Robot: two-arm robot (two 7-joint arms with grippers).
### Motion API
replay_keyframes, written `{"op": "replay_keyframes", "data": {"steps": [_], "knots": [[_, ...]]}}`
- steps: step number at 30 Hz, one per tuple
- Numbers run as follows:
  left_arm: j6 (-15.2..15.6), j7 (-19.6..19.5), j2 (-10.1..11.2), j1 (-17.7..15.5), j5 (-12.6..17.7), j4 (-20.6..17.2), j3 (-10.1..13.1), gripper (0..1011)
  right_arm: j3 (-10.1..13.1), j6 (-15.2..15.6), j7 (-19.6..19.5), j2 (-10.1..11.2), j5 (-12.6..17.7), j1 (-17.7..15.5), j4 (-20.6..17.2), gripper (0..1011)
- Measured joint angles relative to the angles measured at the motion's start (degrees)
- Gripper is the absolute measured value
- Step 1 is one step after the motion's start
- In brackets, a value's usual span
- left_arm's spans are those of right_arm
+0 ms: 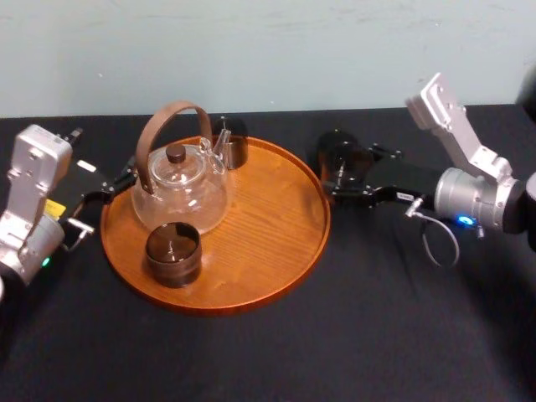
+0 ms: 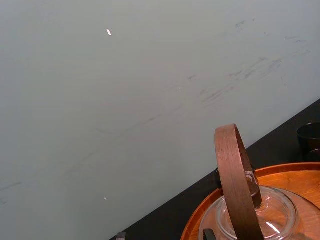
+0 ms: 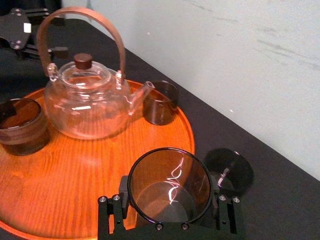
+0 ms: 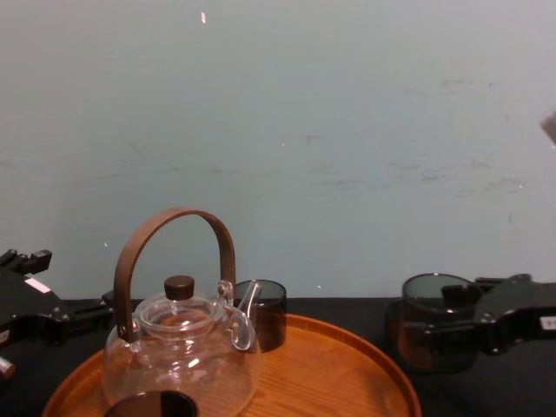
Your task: Pick up the glass from the table and place it on the tray.
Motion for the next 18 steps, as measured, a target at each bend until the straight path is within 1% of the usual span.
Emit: {"op": "replay_keyframes", "data": {"steps": [5,11,18], "knots": [[0.0,0.0,0.0,0.0,0.0,0.0,0.0,1001,-1.5,-0.7,1.1,-1.2,-0.2,1.8,1.5,906],[0.0,0.0,0.0,0.0,0.0,0.0,0.0,1001,-2.8,-1.6,2.0,-2.4,-0.2,2.9,2.9,906],[0.0,0.0,0.0,0.0,0.0,0.0,0.0,1001,-4.2,-3.6,2.4,-4.7,0.0,4.5,5.9,906]]}}
